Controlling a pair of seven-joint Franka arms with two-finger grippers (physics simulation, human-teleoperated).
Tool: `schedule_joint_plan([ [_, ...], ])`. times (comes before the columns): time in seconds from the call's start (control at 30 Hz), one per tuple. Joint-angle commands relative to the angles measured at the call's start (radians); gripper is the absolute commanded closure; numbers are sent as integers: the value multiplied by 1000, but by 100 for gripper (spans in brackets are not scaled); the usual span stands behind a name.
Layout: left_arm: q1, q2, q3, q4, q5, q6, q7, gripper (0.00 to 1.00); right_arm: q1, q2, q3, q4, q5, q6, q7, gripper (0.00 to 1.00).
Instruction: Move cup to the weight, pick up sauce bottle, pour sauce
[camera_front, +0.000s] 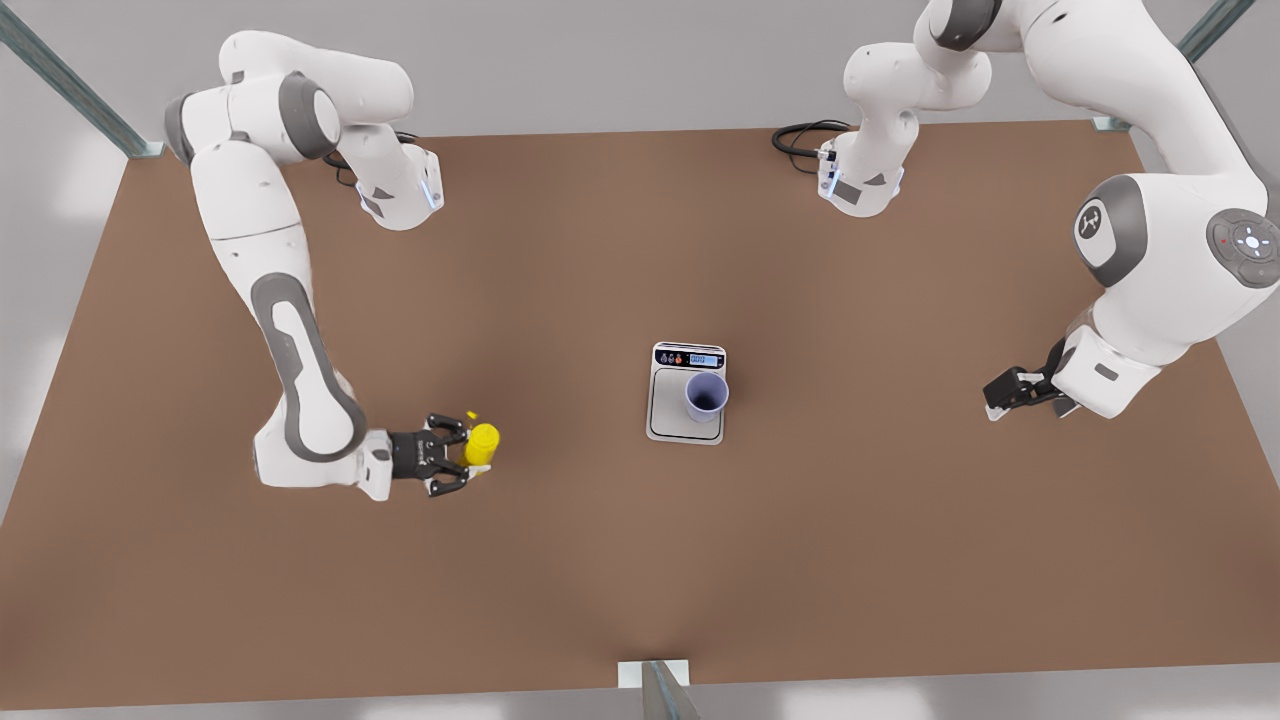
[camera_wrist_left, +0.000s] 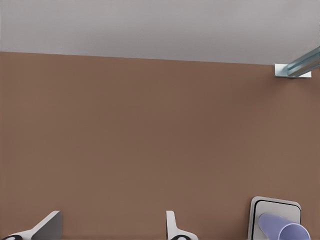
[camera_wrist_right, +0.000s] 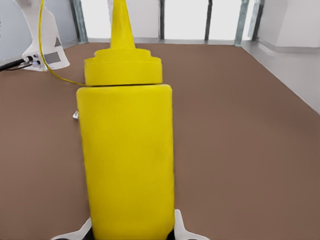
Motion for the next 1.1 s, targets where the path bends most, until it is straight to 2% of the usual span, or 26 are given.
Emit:
schedule_joint_plan([
  [0.0, 0, 0, 0, 0, 0, 0, 0, 0, 0, 8, 0, 0, 29, -10, -23, 36],
  [0.1, 0, 0, 0, 0, 0, 0, 0, 0, -29, 51, 0, -6, 109, -84, -103, 36],
  [0.37, 0, 0, 0, 0, -1, 0, 0, 0, -60, 150, 0, -5, 160, -104, -195, 36],
  [0.67, 0, 1, 0, 0, -1, 0, 0, 0, -61, 182, 0, -3, 187, -130, -210, 35],
  [0.8, 0, 3, 0, 0, 0, 2, 0, 0, -61, 186, 0, -3, 187, -131, -210, 29],
  [0.83, 0, 3, 0, 0, 0, 2, 0, 0, -61, 186, 0, -3, 187, -131, -208, 24],
  [1.07, 0, 1, 0, 0, 2, 14, 0, 0, -61, 186, 0, -3, 187, -131, -208, 21],
])
